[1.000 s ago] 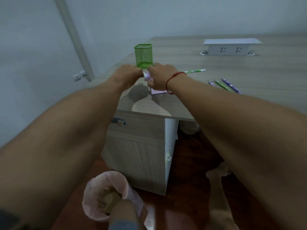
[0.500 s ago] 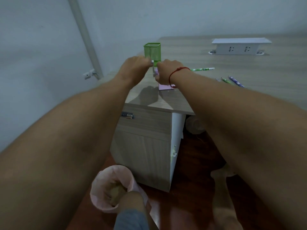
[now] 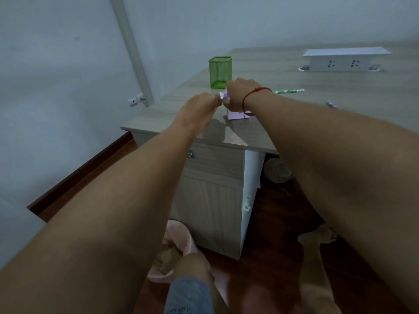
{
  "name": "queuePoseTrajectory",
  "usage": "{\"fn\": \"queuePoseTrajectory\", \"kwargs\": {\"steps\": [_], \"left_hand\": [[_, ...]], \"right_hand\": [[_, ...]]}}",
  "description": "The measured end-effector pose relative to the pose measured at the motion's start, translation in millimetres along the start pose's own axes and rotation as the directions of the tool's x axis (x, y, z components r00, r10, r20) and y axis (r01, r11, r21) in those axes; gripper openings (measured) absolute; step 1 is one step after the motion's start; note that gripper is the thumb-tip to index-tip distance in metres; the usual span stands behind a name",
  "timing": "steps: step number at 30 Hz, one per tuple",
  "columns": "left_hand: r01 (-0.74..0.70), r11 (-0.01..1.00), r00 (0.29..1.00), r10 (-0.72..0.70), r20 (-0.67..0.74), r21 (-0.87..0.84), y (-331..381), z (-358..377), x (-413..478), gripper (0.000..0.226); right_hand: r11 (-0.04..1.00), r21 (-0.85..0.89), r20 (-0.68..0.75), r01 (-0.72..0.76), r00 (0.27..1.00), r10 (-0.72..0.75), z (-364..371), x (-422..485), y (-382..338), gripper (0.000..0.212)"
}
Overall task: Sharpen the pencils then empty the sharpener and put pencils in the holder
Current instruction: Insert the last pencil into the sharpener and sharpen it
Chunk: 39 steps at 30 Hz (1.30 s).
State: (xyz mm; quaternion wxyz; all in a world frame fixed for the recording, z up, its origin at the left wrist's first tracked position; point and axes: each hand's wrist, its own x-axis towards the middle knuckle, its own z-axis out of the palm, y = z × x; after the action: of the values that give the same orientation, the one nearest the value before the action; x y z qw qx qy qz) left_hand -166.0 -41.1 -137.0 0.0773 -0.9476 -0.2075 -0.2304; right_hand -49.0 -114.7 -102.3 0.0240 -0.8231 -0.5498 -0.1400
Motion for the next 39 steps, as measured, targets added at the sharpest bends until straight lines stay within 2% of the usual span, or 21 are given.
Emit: {"fn": "queuePoseTrajectory", "kwargs": {"steps": [6,10,14,21,30,36,39], "left_hand": [[0.043,0.999,0.993,-0.042,0.112,-0.005,14.9,-2.0,-9.0,0.027],[0.091,0.990,0.977,-0.110,0.181,0.108,10.8,10.7,-11.3,0.026],[0.079,0.986,0.966,-0.112,0.235,0.148,10.2,13.5,-5.4,0.025],[0.147,0.984,0.935,-0.171,0.311,0.100,0.0,18.2,0.6,0.027],[0.076,0.997,0.961,-0.081,0.263,0.030,-16.2,23.3,10.9,0.033],[0.047,0.990,0.936,-0.090,0.340,0.133,-19.6,26.3,38.0,0.032],[-0.065,0.977,0.941,-0.007,0.339,0.201,-27.0,20.9,54.5,0.031]], "right_hand": [[1.000,0.022,0.005,0.012,1.000,-0.012,2.4,1.0,0.9,0.033],[0.999,0.021,0.008,0.046,0.999,-0.046,7.3,0.6,-1.9,0.035],[0.998,0.037,0.010,0.045,0.999,-0.045,8.1,1.9,1.0,0.033],[0.996,0.063,-0.032,0.062,0.998,-0.060,3.7,3.7,-5.9,0.036],[0.994,0.085,-0.049,0.065,0.997,-0.061,12.0,8.2,2.1,0.042],[0.995,0.064,-0.048,0.072,0.996,-0.068,13.4,10.3,6.5,0.042],[0.996,0.067,-0.072,0.059,0.996,-0.054,17.7,9.2,9.4,0.042]]}}
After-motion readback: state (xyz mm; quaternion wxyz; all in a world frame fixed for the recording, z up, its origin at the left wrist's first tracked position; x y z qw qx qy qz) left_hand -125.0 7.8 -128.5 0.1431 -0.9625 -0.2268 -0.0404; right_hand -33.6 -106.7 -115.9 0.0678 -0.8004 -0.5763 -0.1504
